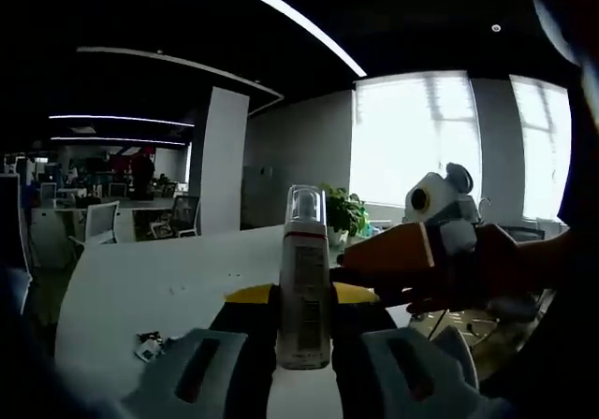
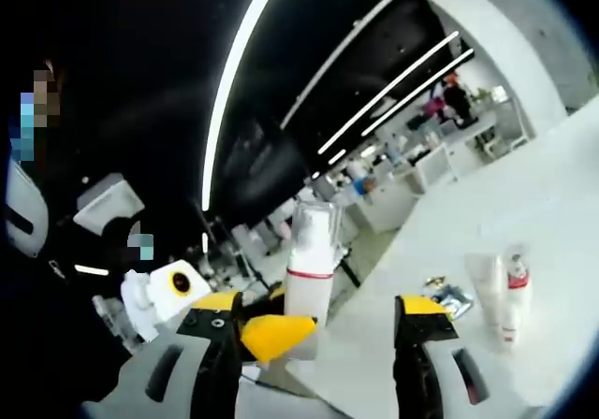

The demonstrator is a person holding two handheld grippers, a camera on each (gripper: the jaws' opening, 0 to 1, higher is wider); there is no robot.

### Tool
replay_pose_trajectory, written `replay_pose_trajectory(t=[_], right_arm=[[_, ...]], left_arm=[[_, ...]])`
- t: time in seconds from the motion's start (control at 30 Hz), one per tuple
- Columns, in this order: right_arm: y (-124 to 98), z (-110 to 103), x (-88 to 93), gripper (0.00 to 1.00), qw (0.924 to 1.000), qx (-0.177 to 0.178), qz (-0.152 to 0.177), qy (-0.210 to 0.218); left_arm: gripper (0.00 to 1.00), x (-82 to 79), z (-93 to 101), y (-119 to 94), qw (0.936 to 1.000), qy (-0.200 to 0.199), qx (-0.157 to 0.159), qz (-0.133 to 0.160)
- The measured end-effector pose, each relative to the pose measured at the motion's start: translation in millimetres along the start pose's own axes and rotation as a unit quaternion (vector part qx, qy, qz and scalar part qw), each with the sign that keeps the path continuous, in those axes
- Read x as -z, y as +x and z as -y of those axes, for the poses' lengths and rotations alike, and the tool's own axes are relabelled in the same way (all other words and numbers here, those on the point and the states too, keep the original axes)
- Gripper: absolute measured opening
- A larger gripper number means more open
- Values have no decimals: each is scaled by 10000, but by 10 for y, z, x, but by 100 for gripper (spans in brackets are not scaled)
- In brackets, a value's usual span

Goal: Arrange the skincare products in the storage area until every visible bottle or jar stands upright without overlapping.

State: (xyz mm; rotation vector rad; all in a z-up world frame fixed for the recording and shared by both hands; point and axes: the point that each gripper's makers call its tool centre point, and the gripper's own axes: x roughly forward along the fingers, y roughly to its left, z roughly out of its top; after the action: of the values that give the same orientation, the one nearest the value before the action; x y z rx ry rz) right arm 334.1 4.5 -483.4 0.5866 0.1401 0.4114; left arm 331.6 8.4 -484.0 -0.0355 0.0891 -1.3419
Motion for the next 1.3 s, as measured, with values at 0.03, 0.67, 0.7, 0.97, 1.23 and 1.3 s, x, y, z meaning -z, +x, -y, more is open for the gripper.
replay_pose_trajectory(t=[0.03,0.67,0.7,0.97,1.23,1.3], right_arm=[[31,-4,5,66,10000,6,21,-9],[196,-33,170,30,9996,267,109,8],[202,-25,180,29,9996,263,73,-41],[225,-87,143,18,9998,91,168,-109],[253,-131,119,17,9998,-140,50,-139],[251,-127,75,17,9995,-247,58,-177]], left_arm=[[19,12,4,-20,10000,26,51,-4],[19,168,-24,-187,9997,44,153,-179],[19,178,-23,-193,9997,25,153,-190],[19,168,-33,-223,9997,-105,152,-174],[20,195,-30,-289,9984,-378,361,-219],[20,228,-2,-304,9967,-562,511,-298]])
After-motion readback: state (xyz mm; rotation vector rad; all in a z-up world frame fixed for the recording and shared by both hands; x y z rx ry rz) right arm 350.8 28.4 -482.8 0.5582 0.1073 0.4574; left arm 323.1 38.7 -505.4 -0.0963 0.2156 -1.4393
